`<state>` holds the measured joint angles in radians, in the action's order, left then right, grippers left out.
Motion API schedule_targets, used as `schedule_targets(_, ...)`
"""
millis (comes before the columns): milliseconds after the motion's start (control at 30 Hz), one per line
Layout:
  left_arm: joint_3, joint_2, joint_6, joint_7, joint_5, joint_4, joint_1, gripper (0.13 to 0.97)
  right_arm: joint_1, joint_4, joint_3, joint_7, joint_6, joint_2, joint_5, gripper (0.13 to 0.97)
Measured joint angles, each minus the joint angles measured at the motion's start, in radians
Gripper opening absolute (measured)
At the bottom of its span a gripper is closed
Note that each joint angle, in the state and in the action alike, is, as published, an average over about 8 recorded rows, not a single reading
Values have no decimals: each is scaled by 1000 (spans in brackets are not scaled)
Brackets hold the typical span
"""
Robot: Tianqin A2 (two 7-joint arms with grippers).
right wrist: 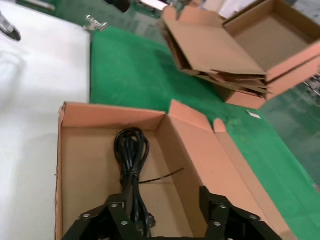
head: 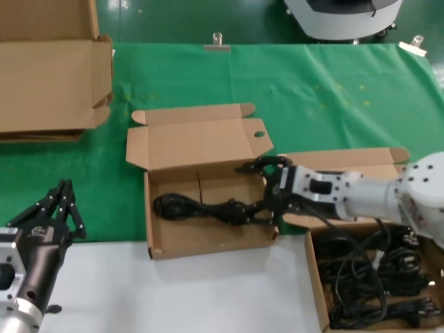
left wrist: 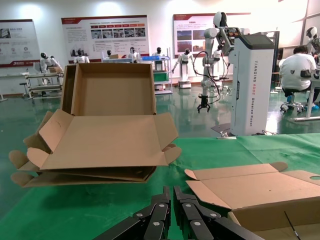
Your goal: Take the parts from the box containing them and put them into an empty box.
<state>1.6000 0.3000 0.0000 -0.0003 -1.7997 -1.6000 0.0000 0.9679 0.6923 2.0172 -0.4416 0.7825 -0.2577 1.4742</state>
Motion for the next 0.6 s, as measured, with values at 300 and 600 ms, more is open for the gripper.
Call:
schedule_targets(300,0,0,0,0,0,0,0,172,-118,298,-26,268,-19,-138,-16,593)
schedule_targets(600,0,0,0,0,0,0,0,180,-159,370,-45,318,-36,-172,-6,774)
